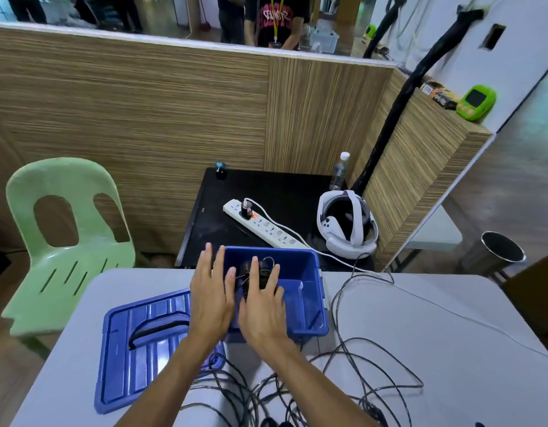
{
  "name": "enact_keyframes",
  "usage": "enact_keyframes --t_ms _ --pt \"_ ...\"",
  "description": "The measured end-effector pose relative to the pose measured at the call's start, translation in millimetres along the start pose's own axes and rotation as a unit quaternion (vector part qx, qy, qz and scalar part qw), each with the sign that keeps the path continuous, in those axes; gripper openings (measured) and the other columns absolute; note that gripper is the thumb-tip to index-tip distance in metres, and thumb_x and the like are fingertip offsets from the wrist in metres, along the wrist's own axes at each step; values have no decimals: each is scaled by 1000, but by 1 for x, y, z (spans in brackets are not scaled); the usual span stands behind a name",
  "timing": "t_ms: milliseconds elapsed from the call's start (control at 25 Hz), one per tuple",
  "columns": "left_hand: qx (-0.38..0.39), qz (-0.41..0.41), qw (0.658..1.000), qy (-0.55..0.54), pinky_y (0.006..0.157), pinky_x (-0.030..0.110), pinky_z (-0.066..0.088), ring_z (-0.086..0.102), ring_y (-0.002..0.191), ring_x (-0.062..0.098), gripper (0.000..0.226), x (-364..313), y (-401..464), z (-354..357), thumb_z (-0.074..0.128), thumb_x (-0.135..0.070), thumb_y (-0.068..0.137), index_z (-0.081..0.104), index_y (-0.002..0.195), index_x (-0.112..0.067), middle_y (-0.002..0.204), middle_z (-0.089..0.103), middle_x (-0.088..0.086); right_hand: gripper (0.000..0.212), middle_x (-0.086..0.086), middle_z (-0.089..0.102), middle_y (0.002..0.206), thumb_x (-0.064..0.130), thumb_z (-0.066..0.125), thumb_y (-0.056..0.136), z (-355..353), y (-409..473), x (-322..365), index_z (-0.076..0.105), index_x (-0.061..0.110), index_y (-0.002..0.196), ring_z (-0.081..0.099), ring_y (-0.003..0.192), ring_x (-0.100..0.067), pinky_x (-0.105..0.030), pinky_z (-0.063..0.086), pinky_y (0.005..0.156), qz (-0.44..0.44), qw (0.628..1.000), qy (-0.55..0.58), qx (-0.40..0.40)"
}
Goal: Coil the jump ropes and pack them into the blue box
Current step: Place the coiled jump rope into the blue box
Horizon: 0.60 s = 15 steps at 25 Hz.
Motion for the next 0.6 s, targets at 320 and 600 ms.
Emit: enact_keyframes --t_ms 320,600 --pt "63 -119 989 -65 117 33 17 15 147 11 57 70 13 39 23 -49 100 20 153 -26 161 13 -3 73 -24 -11 160 29 46 101 57 65 3 -2 26 156 19 140 -44 -51 31 112 68 994 17 88" --pt "97 -144 976 -135 118 41 24 23 144 6 59 88 10 60 17 -60 97 20 151 -37 157 26 -10 93 -19 -45 147 13 48 99 103 81 -2 -29 27 150 -2 147 -45 -59 17 115 69 964 35 256"
Point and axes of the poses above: each hand's wrist, its own y-axis towards the middle knuckle, its own z-axis out of the palm, x = y × z, the point moved 5 cm from there along y, towards the middle knuckle
